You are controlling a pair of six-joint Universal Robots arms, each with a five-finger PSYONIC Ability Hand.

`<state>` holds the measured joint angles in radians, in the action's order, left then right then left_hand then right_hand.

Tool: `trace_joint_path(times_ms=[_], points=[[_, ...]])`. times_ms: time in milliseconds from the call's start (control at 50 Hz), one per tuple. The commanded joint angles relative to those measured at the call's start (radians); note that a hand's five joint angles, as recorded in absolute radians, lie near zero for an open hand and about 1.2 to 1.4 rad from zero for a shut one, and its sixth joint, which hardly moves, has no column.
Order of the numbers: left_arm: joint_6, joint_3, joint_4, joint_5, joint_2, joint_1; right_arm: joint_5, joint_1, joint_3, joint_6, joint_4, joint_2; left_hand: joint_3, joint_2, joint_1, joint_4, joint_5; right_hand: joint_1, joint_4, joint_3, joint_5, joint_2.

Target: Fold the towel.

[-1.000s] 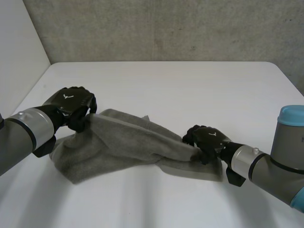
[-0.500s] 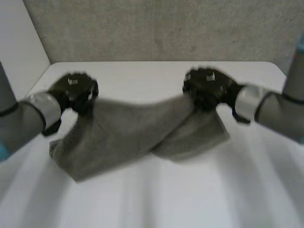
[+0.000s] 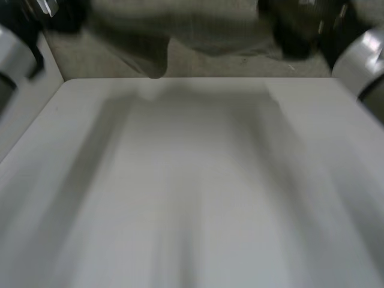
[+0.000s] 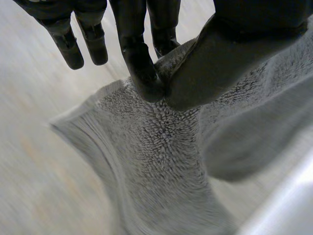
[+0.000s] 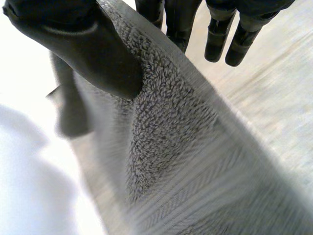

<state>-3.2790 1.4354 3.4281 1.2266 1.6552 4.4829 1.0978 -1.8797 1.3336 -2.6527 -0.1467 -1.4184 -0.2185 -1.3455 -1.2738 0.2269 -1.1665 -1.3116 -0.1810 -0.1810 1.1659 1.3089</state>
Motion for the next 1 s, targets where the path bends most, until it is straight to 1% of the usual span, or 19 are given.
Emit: trace_joint_path(times_ms=[20,60,120,160,260,380,420,460,480,500,540,560,580,600,620,640,720,820,1000], points=[[-0.054,0.298,0.020,-0.030,0.026,-0.001,-0.026,0.048,0.265,0.168,-0.007,-0.007,0.044,-0.051,-0.122,-0.052,-0.055,-0.085,0.006,0.007,0.056,0.087],[-0.101,0.351,0.035,-0.029,0.056,-0.007,-0.055,0.065,0.399,0.224,-0.051,0.004,0.044,-0.051,-0.122,-0.052,-0.055,-0.085,0.006,0.007,0.056,0.087],[-0.203,0.417,0.048,-0.024,0.164,-0.033,-0.064,0.071,0.449,0.231,-0.079,0.018,0.044,-0.051,-0.122,-0.052,-0.055,-0.085,0.006,0.007,0.056,0.087],[-0.238,0.418,0.042,-0.016,0.224,-0.054,-0.059,0.085,0.512,0.231,-0.125,0.088,0.044,-0.051,-0.122,-0.052,-0.055,-0.085,0.006,0.007,0.056,0.087],[-0.242,0.407,0.042,-0.012,0.267,-0.059,-0.053,0.086,0.524,0.232,-0.129,0.141,0.044,-0.051,-0.122,-0.052,-0.055,-0.085,0.006,0.007,0.056,0.087],[-0.238,0.398,0.049,-0.004,0.273,-0.057,-0.041,0.088,0.521,0.224,-0.122,0.128,0.044,-0.051,-0.122,-0.052,-0.055,-0.085,0.006,0.007,0.056,0.087],[-0.238,0.398,0.051,0.011,0.281,-0.059,-0.035,0.086,0.523,0.224,-0.114,0.119,0.044,0.066,-0.006,-0.052,0.061,-0.085,0.006,0.007,0.056,0.087],[-0.238,0.398,0.052,0.016,0.284,-0.060,-0.030,0.086,0.524,0.223,-0.107,0.112,0.044,0.078,0.006,-0.052,0.073,-0.085,0.006,0.007,0.056,0.087],[-0.238,0.396,0.054,0.021,0.285,-0.060,-0.023,0.085,0.526,0.221,-0.100,0.110,0.044,0.110,0.038,-0.052,0.106,0.039,0.006,0.007,-0.068,-0.037],[-0.238,0.396,0.054,0.021,0.285,-0.060,-0.023,0.085,0.526,0.221,-0.100,0.110,0.044,0.110,0.039,-0.052,0.106,0.041,0.006,0.007,-0.069,-0.038],[-0.238,0.396,0.054,0.022,0.285,-0.059,0.009,0.086,0.530,0.215,-0.093,0.111,0.044,0.213,0.141,-0.052,0.209,0.415,0.006,0.007,-0.444,-0.412],[-0.238,0.396,0.056,0.022,0.285,-0.057,0.010,0.086,0.530,0.215,-0.093,0.111,0.044,0.315,0.243,-0.052,0.310,0.416,0.006,0.007,-0.445,-0.414],[-0.238,0.396,0.057,0.024,0.285,-0.056,0.031,0.089,0.530,0.209,-0.091,0.118,0.044,0.368,0.296,-0.052,0.364,0.585,0.006,0.007,-0.614,-0.582],[-0.238,0.396,0.057,0.024,0.285,-0.056,0.031,0.090,0.530,0.209,-0.091,0.118,0.044,0.369,0.297,-0.052,0.364,0.587,0.006,0.007,-0.615,-0.584],[-0.238,0.396,0.059,0.024,0.285,-0.054,0.054,0.093,0.535,0.201,-0.091,0.125,0.044,0.395,0.323,-0.052,0.390,0.744,0.006,0.007,-0.772,-0.741],[-0.238,0.398,0.059,0.024,0.285,-0.051,0.071,0.094,0.539,0.186,-0.091,0.127,0.044,0.439,0.367,-0.052,0.434,0.780,0.006,0.007,-0.809,-0.777],[-0.238,0.402,0.057,0.024,0.285,-0.051,0.085,0.109,0.546,0.126,-0.091,0.133,0.044,0.489,0.417,-0.052,0.485,0.798,0.006,0.007,-0.827,-0.795],[-0.238,0.407,0.054,0.024,0.282,-0.050,0.076,0.140,0.546,-0.057,-0.073,0.182,0.044,0.489,0.417,-0.052,0.485,0.798,0.006,0.007,-0.827,-0.795],[-0.246,0.425,0.034,0.036,0.248,-0.034,0.037,0.169,0.573,-0.104,-0.045,0.161,0.044,0.489,0.417,-0.052,0.485,0.774,0.006,0.007,-0.803,-0.772]])
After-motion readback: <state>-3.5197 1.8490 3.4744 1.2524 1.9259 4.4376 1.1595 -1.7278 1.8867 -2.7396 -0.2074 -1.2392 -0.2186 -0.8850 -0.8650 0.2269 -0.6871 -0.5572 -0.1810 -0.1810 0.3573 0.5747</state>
